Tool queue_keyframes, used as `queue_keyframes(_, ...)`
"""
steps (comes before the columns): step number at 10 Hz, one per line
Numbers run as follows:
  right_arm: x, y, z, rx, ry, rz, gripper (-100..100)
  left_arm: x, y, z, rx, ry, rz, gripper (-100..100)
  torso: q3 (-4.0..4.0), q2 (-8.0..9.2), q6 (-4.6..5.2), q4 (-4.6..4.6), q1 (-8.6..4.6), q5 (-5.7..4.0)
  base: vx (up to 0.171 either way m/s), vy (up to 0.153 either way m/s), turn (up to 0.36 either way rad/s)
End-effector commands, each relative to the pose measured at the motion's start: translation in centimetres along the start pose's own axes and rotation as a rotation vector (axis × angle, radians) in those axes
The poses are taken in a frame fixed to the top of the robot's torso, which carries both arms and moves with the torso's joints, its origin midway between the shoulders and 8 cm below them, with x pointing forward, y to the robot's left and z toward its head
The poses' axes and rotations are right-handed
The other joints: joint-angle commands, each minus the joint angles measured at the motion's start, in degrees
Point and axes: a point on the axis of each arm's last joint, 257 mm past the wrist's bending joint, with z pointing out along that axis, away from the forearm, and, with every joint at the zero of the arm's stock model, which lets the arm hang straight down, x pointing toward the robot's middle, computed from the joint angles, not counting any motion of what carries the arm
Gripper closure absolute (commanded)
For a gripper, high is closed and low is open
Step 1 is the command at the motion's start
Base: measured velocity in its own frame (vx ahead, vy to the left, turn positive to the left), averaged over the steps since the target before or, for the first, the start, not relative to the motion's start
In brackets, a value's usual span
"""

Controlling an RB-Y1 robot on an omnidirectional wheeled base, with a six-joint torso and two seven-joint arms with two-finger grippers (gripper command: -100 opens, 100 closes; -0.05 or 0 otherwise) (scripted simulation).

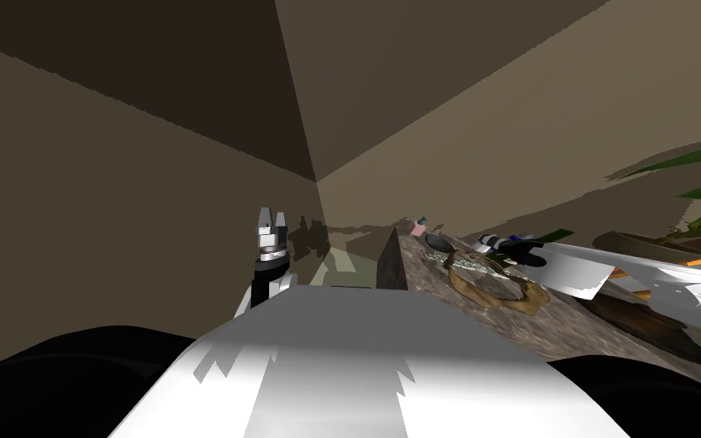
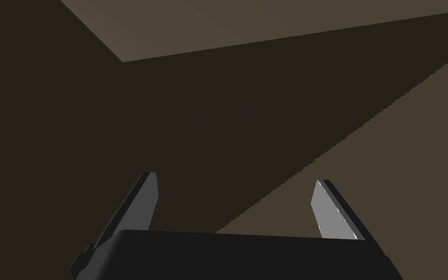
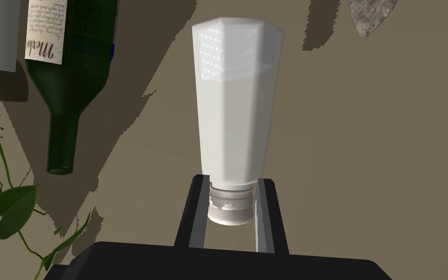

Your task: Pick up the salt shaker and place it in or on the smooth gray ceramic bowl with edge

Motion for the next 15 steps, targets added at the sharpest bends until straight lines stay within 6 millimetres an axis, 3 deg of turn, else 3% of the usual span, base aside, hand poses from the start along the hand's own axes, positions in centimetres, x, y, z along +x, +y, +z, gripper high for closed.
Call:
queue_keyframes(1,-2.2,-0.7,0.1,0.03,-0.032,-0.018,100,0.0,0.0,0.0,0.0,0.0,0.0,0,0.0,0.0,0.0,0.0,0.0,0.0,0.156,0.0,0.136)
queue_keyframes(4,-0.1,-1.7,-0.2,0.071,0.018,-0.009,100,0.0,0.0,0.0,0.0,0.0,0.0,0,-0.32,-0.5,-0.08,-0.17,0.07,-0.06,0.15,0.03,0.1)
queue_keyframes(8,3.3,-2.8,-0.8,0.11,0.093,0.012,100,0.0,0.0,0.0,0.0,0.0,0.0,0,-0.04,-0.03,0.03,-0.04,-0.01,-0.11,0.067,0.025,0.066)
queue_keyframes(9,2.9,-2.7,-0.9,0.103,0.083,0.009,100,0.0,0.0,0.0,0.0,0.0,0.0,0,0.01,0.04,0.05,-0.01,-0.02,-0.1,0.021,0.007,0.012)
queue_keyframes(10,3.1,-2.8,-0.9,0.105,0.085,0.007,-100,0.0,0.0,0.0,0.0,0.0,0.0,0,0.09,0.16,0.07,0.04,-0.06,-0.08,0.0,0.0,0.0)
queue_keyframes(14,3.0,-2.8,-0.9,0.105,0.085,0.007,-100,0.0,0.0,0.0,0.0,0.0,0.0,0,0.19,0.31,0.07,0.08,-0.08,-0.09,0.0,0.0,0.0)
queue_keyframes(15,3.0,-2.8,-0.9,0.105,0.085,0.007,0,0.0,0.0,0.0,0.0,0.0,0.0,0,0.19,0.32,0.07,0.09,-0.08,-0.09,0.0,0.0,0.0)
